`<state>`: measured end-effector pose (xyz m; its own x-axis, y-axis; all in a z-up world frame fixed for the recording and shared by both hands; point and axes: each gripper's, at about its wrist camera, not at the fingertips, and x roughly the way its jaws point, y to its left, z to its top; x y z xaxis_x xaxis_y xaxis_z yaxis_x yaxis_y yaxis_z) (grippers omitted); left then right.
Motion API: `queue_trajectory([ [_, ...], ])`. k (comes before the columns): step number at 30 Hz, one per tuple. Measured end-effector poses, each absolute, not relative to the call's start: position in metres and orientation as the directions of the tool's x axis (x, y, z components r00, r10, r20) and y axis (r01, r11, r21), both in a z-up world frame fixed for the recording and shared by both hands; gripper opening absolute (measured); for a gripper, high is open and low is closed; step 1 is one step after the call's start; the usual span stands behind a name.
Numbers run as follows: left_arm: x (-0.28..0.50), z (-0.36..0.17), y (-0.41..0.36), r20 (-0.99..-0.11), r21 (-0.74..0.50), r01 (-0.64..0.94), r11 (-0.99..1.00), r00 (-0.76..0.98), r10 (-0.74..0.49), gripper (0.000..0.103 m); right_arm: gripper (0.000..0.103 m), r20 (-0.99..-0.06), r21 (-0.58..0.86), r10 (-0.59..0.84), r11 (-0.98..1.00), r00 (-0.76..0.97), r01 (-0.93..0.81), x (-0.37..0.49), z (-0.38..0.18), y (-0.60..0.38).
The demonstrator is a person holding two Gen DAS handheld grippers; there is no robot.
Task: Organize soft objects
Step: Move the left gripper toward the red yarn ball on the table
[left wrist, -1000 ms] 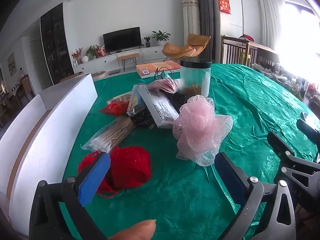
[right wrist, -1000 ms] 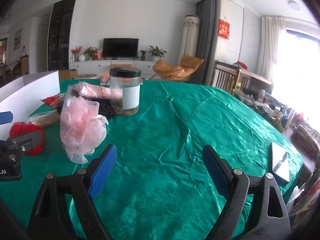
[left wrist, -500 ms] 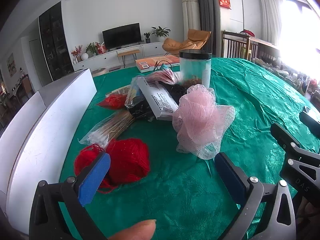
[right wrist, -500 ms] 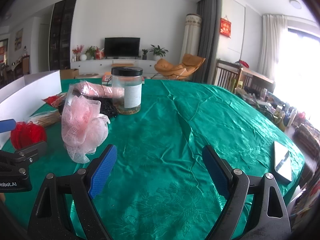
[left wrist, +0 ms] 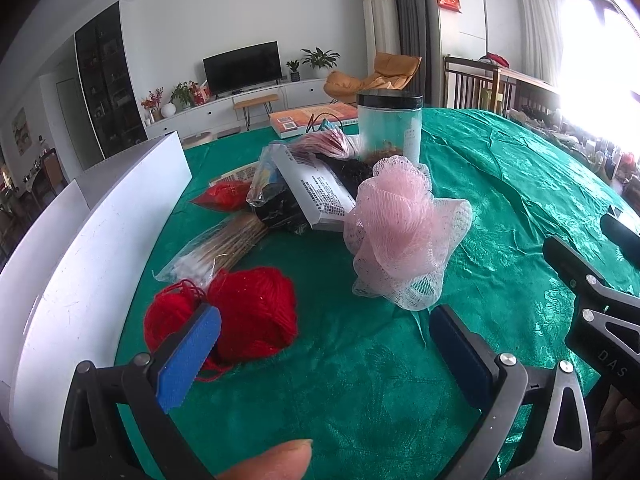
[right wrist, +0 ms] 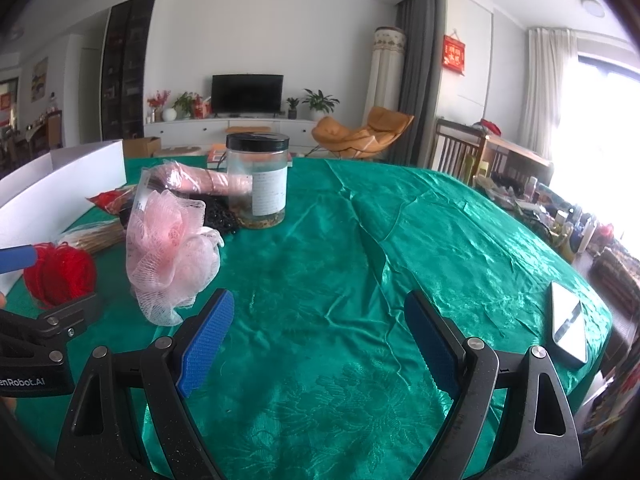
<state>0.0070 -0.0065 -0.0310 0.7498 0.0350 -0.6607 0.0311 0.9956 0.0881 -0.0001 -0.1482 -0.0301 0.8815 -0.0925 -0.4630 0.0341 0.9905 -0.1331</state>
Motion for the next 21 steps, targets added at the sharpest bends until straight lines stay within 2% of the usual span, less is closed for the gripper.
queue_trajectory([
  [21,0.0083,-0.0404,-0.0067,-0.677,0.101,0.03,0.994,0.734,0.047,0.103,0.089,-0.467,-0.13,-0.082,0.991,0.881,0.024,0.0009,-0.0326,-0.146],
])
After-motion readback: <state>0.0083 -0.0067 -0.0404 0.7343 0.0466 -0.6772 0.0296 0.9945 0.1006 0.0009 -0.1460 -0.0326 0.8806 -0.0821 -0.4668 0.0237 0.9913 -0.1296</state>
